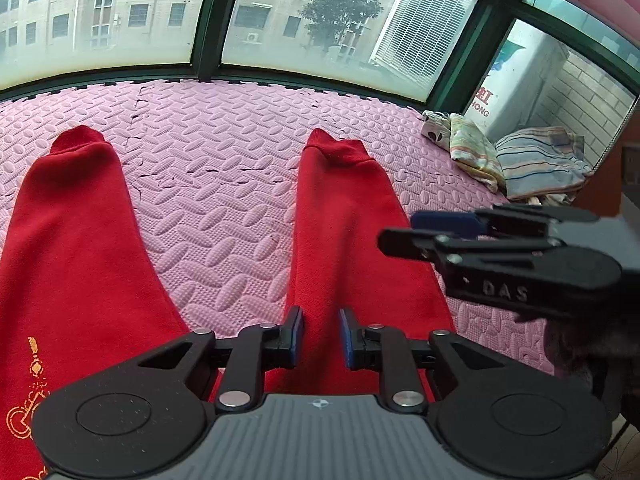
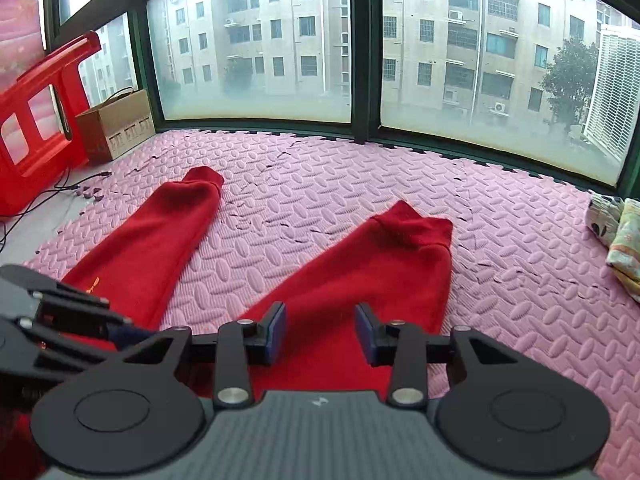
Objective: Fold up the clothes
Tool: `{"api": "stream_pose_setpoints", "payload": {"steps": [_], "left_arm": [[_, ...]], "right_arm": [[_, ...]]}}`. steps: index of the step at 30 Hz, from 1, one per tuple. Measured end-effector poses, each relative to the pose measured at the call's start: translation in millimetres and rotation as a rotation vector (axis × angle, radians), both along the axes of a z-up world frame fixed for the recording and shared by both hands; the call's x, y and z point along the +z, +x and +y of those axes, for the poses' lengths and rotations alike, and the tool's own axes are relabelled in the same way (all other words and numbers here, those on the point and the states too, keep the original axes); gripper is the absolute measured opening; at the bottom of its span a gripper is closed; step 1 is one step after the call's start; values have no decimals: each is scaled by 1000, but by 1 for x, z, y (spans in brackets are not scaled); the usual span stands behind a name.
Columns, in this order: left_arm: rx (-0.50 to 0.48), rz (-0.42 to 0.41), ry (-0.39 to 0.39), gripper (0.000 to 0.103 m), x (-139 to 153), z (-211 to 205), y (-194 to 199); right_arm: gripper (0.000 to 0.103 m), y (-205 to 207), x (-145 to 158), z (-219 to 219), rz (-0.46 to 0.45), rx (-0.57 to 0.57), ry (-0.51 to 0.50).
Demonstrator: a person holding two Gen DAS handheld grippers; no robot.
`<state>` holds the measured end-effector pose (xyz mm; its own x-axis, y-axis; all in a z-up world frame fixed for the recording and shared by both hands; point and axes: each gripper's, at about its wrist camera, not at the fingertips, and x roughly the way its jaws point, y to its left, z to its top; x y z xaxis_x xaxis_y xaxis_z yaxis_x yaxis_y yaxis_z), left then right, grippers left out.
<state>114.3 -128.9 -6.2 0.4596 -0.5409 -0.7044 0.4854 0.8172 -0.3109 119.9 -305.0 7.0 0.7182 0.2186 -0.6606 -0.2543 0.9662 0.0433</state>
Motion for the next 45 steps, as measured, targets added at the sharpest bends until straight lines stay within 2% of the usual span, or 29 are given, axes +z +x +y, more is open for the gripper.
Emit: {"api": "stream_pose_setpoints", "payload": {"steps": [3, 7, 10, 12, 17, 24, 32, 39, 45], "left_arm": [[-9, 5, -7, 22, -2, -2, -1], [-29, 12, -16, 23, -2, -1, 0], [-31, 11, -25, 23, 2, 5, 3], [-18, 22, -52, 23, 7, 12, 9], [8, 9, -45, 22, 14, 11, 29], [-30, 69, -37, 24, -1, -11, 57], [-54, 77, 2, 25, -10, -29, 72], [-52, 96, -8, 22, -19, -29, 80], [-56, 89, 6, 27, -17, -31, 81]], "right_arm": [[42, 28, -7, 16, 0, 41, -13], [43, 50, -23, 29, 56, 73, -33], [43, 46, -29, 21, 71, 44, -60], [43, 41, -29, 12, 72, 25, -43], [45, 36, -31, -6, 75, 0, 36], [47, 38, -35, -16, 72, -23, 97], [49, 36, -38, -29, 81, -61, 134], [50, 32, -33, -41, 51, -72, 188], [50, 35, -27, -44, 18, -93, 116]]}}
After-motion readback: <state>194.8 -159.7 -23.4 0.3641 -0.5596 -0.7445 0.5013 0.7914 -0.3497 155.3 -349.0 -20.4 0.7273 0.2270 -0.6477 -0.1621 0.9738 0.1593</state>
